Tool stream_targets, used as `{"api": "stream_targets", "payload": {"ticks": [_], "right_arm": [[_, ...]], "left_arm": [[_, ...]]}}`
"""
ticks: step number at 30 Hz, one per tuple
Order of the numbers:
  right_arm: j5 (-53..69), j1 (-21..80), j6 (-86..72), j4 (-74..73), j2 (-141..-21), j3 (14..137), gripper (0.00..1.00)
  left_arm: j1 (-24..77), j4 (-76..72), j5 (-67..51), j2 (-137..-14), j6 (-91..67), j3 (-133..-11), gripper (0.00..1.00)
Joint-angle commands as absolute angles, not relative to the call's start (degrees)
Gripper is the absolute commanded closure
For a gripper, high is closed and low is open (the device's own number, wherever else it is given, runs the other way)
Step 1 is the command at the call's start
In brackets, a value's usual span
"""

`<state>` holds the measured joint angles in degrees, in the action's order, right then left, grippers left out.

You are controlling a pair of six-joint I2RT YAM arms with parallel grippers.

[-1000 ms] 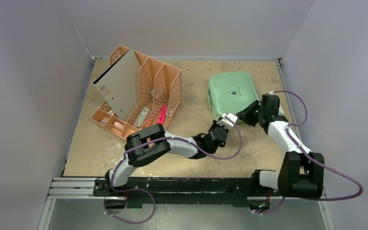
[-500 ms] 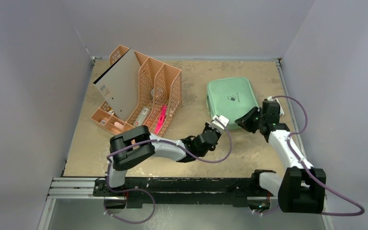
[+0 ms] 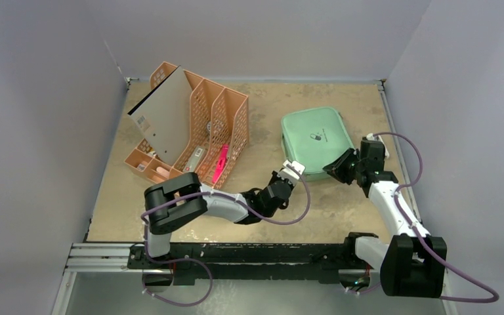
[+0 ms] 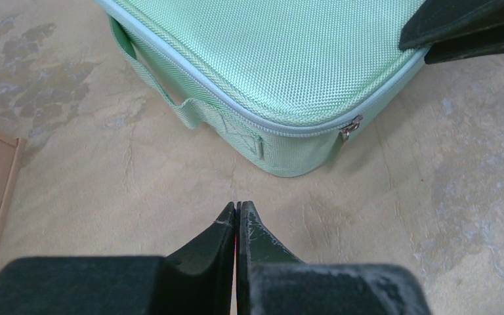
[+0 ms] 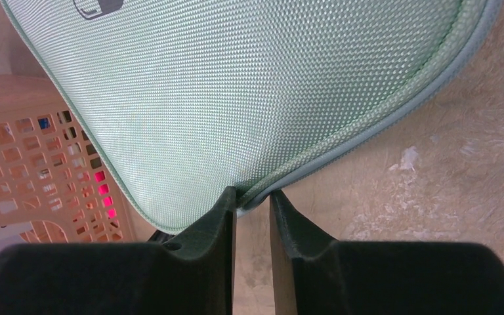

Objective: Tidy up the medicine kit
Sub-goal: Zip the medicine box at the center of the board.

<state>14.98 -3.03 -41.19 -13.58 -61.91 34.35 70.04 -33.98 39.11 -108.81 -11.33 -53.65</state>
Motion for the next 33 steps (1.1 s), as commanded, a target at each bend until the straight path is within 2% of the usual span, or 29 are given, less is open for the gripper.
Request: {"api": "stream_targets", "payload": {"ticks": [1, 3, 6, 14, 23, 33], "right_arm": [[14.9, -2.9, -37.4, -20.3, -61.2, 33.3, 0.94], [15.7, -2.9, -38.2, -19.8, -61.2, 33.3, 0.94], [15.9, -2.9, -38.4, -19.5, -61.6, 33.1, 0.93], [16.3, -2.9, -38.9, -19.8, -60.4, 32.6, 0.93], [17.4, -2.9, -39.5, -18.9, -60.2, 31.3, 0.93], [17.8, -2.9, -39.5, -18.8, -59.4, 30.6, 0.94]], "left_arm": [[70.1, -38.2, 34.6, -104.9, -11.3, -51.4, 0.94], [70.6, -39.1, 34.4, -104.7, -12.4, -51.3, 0.79], [72.2, -40.1, 35.5, -105.7, -12.3, -52.6, 0.63], [75.9, -39.0, 40.2, -110.2, -13.7, -58.9, 0.44], [76.6, -34.0, 45.6, -118.1, -14.3, -69.4, 0.41], [76.6, -32.7, 53.1, -123.0, -14.7, -73.5, 0.41]]}}
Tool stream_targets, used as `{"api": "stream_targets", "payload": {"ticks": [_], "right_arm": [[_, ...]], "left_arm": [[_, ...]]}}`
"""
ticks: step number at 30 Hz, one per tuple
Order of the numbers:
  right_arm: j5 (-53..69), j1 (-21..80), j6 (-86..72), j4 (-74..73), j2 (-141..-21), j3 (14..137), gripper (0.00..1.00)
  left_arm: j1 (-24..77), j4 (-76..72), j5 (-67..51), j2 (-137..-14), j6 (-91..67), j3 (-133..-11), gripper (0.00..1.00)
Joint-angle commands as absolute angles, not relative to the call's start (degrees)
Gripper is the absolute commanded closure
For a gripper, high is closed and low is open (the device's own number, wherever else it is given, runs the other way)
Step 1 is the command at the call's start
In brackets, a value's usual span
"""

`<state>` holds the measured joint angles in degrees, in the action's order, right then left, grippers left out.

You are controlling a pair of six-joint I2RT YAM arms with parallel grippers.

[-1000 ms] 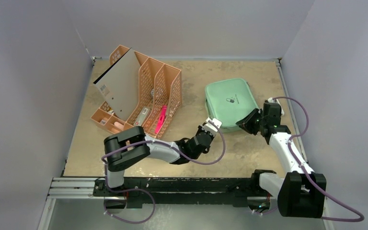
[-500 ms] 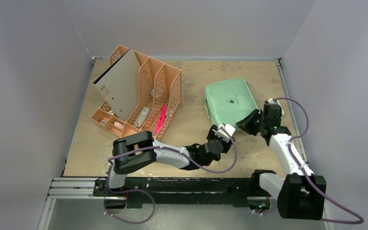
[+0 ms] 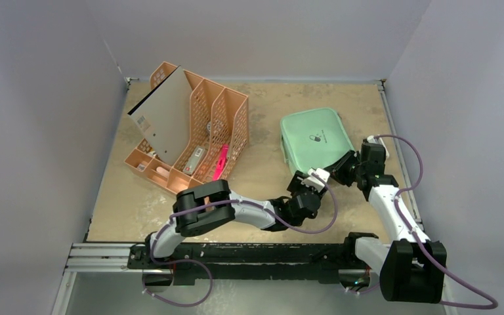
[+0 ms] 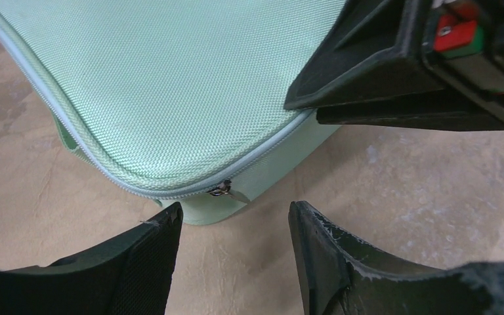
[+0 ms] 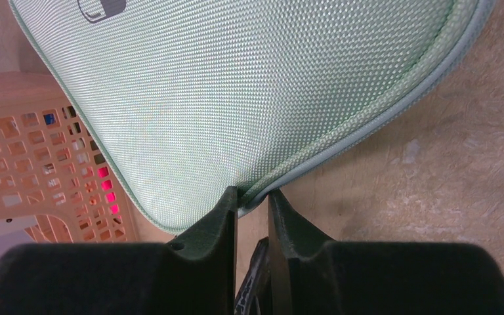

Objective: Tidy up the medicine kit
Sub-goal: Zip the medicine box at the center of the board.

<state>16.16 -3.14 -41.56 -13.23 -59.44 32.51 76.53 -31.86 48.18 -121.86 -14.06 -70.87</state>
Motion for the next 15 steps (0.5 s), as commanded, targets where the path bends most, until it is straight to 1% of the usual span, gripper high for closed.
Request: {"api": "stream_targets", "payload": {"ticks": [1, 3, 7, 12, 15], "right_arm": [[17.8, -2.9, -39.3, -18.7, -59.5, 30.5, 0.94], [18.1, -2.9, -39.0, -18.6, -59.8, 30.6, 0.94], [18.2, -2.9, -38.4, -18.8, -60.2, 30.7, 0.94], [18.0, -2.9, -38.4, -19.0, -59.7, 30.6, 0.93], [18.1, -2.9, -37.8, -19.2, -59.7, 31.0, 0.93]], "left_arm": [[76.6, -33.1, 54.1, -123.3, -14.3, -73.6, 0.4], [76.5, -35.1, 55.0, -123.7, -13.0, -73.6, 0.42], [75.8, -37.4, 53.2, -124.4, -11.2, -73.8, 0.46], [75.0, -38.9, 52.6, -124.8, -10.9, -74.0, 0.6], [74.6, -39.5, 51.8, -124.9, -10.1, -74.4, 0.74]]}}
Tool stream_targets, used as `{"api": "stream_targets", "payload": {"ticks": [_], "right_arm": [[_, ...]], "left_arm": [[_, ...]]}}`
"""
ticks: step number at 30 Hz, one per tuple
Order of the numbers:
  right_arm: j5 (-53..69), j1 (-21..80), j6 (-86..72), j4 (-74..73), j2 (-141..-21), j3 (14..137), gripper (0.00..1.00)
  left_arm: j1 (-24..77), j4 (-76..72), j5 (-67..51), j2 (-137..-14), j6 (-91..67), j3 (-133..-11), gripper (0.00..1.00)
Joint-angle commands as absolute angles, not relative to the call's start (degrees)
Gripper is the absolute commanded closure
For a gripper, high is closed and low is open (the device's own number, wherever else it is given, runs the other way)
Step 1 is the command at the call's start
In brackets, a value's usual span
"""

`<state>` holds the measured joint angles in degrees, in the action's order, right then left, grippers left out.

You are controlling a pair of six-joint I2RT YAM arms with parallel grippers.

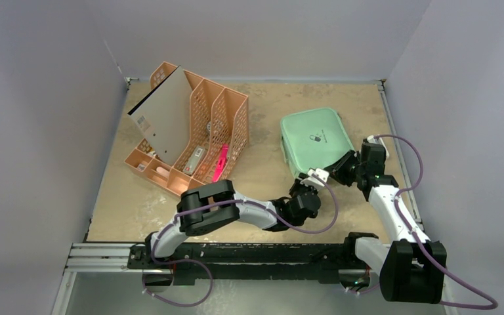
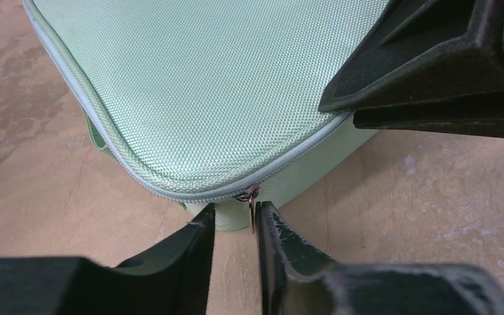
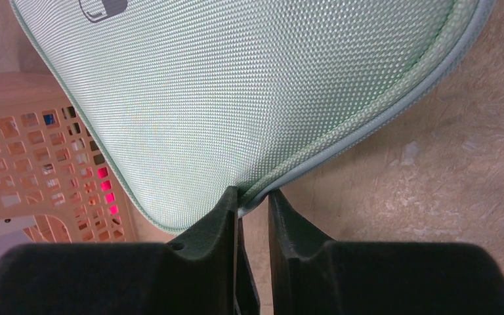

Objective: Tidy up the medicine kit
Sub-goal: Zip the medicine box at the center of the board.

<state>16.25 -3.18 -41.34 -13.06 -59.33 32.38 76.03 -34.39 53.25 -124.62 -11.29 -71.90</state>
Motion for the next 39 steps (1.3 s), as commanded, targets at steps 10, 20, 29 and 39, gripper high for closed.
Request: {"api": "stream_targets", "payload": {"ticks": [10, 20, 29, 39], "right_arm": [[19.7, -2.8, -41.3, -21.5, -58.7, 33.1, 0.75], [20.3, -1.8, -48.8, -14.4, -53.2, 29.7, 0.6], [19.4, -1.2, -52.1, -7.5, -57.5, 28.9, 0.6], [19.1, -1.1, -54.1, -5.7, -56.0, 28.9, 0.62]], "left_arm": [[74.5, -41.7, 50.1, -122.4, -10.6, -71.9, 1.0], [74.7, -41.7, 47.8, -121.1, -12.0, -70.3, 1.0], [75.0, -40.5, 46.6, -120.5, -13.3, -69.6, 1.0], [75.1, -39.3, 46.4, -119.4, -13.9, -68.1, 1.0]]}}
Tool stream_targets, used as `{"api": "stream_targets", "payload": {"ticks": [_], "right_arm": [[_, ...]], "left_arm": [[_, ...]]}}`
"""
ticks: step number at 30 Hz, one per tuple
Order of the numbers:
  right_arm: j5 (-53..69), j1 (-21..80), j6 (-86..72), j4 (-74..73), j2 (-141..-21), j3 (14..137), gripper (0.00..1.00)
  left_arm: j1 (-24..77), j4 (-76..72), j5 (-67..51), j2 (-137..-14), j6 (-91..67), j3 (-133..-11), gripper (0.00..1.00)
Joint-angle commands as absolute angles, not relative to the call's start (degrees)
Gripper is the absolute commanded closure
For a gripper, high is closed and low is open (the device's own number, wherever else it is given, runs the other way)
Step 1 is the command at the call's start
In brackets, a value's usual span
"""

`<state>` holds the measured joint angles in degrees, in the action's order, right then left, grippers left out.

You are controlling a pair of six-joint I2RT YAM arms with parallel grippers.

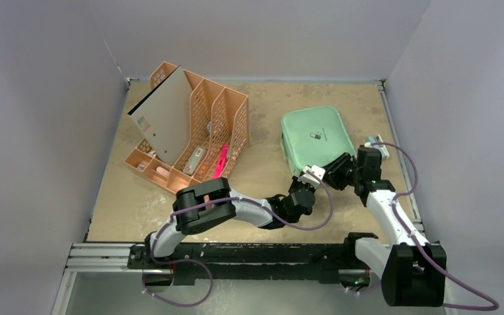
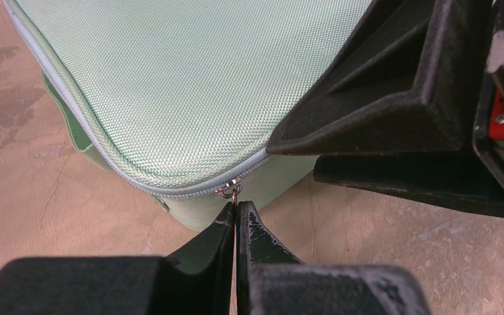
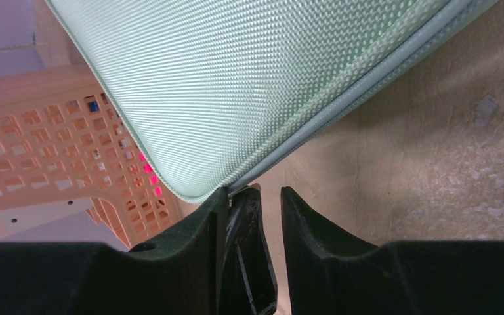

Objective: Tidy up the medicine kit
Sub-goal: Zip the medicine box at the center of the board.

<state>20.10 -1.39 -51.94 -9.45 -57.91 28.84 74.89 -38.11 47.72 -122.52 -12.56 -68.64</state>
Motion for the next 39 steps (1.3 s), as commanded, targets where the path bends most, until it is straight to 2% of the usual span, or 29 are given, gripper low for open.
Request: {"api": "stream_targets", "payload": {"ticks": [1, 8, 17, 21, 25, 30, 32, 39], "right_arm": [[19.2, -1.1, -54.5, -5.8, -55.1, 28.8, 0.63], [16.4, -1.2, -56.7, -8.5, -50.7, 29.0, 0.6], [16.7, -0.7, -59.8, -6.2, -56.7, 28.5, 0.54], [16.1, -0.4, -59.8, -2.7, -59.5, 28.7, 0.56], [16.5, 1.2, -57.6, -1.5, -61.8, 29.7, 0.67], [14.2, 1.2, -53.4, -5.0, -61.9, 29.7, 0.93], [14.1, 1.2, -51.7, -5.7, -61.6, 29.4, 1.0], [16.8, 1.2, -45.4, -10.2, -60.9, 29.2, 1.0]], "left_arm": [[75.1, -39.2, 46.4, -119.4, -13.9, -68.1, 1.0], [75.1, -39.2, 46.0, -119.6, -13.3, -68.2, 1.0], [75.3, -38.6, 45.1, -118.8, -13.2, -67.5, 1.0], [75.4, -38.6, 44.7, -118.6, -13.1, -67.2, 1.0], [75.4, -38.7, 44.3, -118.4, -12.9, -66.7, 1.0], [75.3, -41.4, 44.0, -117.6, -10.5, -64.6, 1.0], [75.3, -40.7, 44.3, -117.2, -10.0, -64.5, 1.0], [75.0, -39.4, 45.2, -114.6, -10.2, -62.0, 1.0]]}}
